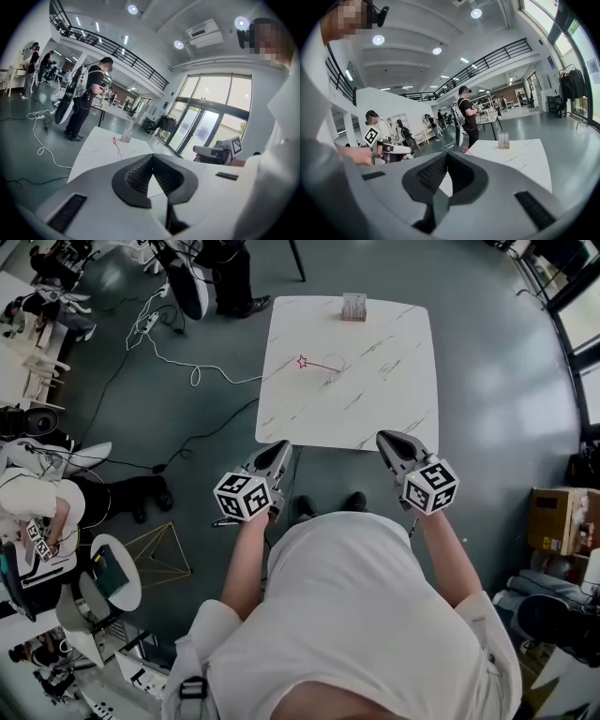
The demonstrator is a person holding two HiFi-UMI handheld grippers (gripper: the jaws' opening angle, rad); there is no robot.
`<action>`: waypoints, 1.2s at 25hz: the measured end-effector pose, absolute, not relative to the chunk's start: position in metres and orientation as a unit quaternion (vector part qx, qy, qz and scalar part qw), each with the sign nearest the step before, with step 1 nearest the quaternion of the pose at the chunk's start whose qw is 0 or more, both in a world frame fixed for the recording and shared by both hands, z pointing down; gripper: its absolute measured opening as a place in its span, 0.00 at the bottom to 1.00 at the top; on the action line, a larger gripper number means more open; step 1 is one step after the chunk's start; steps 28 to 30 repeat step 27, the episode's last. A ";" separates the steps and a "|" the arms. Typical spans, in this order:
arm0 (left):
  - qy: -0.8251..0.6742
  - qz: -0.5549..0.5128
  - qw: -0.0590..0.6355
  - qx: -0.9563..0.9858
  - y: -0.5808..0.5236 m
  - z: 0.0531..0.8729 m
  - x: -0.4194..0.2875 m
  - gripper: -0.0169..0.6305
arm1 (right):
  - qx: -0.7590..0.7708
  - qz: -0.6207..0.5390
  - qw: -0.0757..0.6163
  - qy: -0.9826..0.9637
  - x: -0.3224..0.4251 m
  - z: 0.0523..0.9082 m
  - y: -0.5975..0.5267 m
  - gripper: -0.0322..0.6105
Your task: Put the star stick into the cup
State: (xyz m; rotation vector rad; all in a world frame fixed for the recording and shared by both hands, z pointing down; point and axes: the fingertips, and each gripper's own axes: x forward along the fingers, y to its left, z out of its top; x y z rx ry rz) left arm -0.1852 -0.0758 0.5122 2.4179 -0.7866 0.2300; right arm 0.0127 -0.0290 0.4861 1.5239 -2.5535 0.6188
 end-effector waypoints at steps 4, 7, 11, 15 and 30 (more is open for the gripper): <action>-0.285 0.084 0.287 0.911 -0.082 0.509 -0.180 0.05 | 0.507 0.202 0.051 -0.837 0.014 0.485 -0.033 0.09; -0.280 0.084 0.287 0.912 -0.087 0.508 -0.179 0.05 | 0.510 0.202 0.047 -0.835 0.014 0.483 -0.038 0.09; -0.275 0.083 0.287 0.914 -0.092 0.506 -0.174 0.05 | 0.509 0.202 0.049 -0.835 0.015 0.481 -0.042 0.09; -0.275 0.080 0.287 0.914 -0.095 0.505 -0.174 0.05 | 0.511 0.199 0.049 -0.835 0.016 0.481 -0.044 0.09; -0.279 0.081 0.286 0.913 -0.100 0.508 -0.177 0.05 | 0.511 0.204 0.047 -0.833 0.017 0.485 -0.048 0.09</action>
